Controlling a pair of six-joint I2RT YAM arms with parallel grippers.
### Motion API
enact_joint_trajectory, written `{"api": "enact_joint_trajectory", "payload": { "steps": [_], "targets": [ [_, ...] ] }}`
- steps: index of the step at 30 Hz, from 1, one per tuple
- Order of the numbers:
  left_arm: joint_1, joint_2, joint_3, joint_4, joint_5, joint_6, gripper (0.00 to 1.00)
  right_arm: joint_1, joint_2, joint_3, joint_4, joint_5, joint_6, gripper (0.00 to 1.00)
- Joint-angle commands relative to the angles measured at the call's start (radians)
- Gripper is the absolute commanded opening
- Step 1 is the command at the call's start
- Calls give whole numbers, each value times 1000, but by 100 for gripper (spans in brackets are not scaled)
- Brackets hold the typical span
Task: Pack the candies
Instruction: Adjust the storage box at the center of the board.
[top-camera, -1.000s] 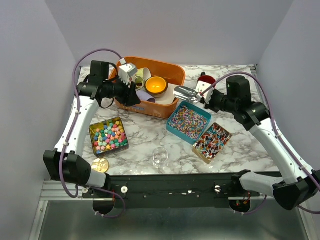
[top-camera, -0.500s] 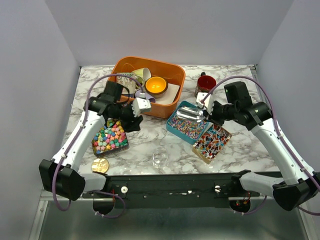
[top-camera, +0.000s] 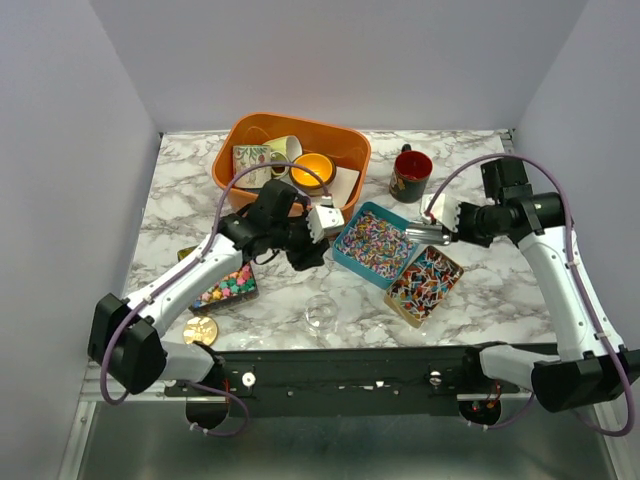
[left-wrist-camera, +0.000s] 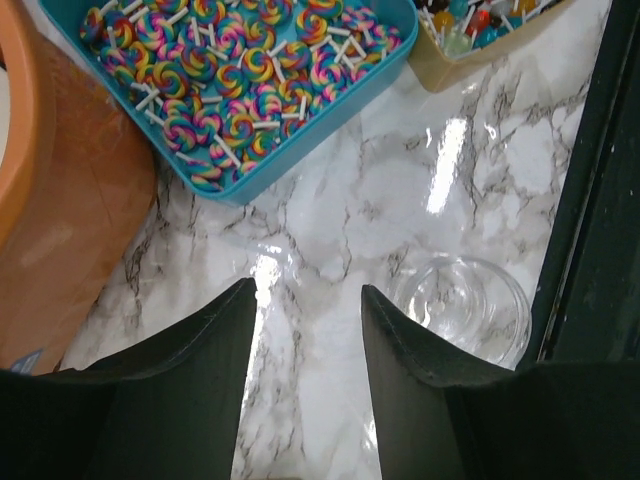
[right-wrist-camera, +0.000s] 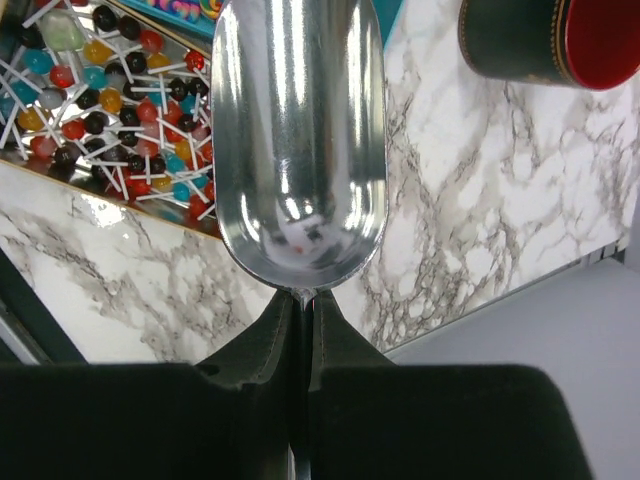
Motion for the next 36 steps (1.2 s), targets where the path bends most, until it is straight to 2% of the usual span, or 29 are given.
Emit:
{"api": "enact_joint_trajectory", "payload": {
  "steps": [1, 5, 12, 21, 26, 36],
  "targets": [
    [-102, 83, 1, 237, -119, -165, 56, -45, 27, -22, 72, 52, 148, 1],
    [-184, 179, 53, 287, -205, -244, 53, -90, 39, -36, 179, 63, 382, 1],
    [-302, 422, 258, 293, -268, -313, 50, -154, -4, -50, 288, 133, 564, 1],
    [-363, 675, 444, 343, -282, -422, 51, -235, -91, -46, 274, 184, 625, 1],
    [-394, 793, 544, 334, -283, -436, 52, -248, -156, -88, 254, 183, 636, 1],
    [-434, 862, 588, 305, -377, -436, 50, -258, -151, -113, 277, 143, 622, 1]
  ]
}}
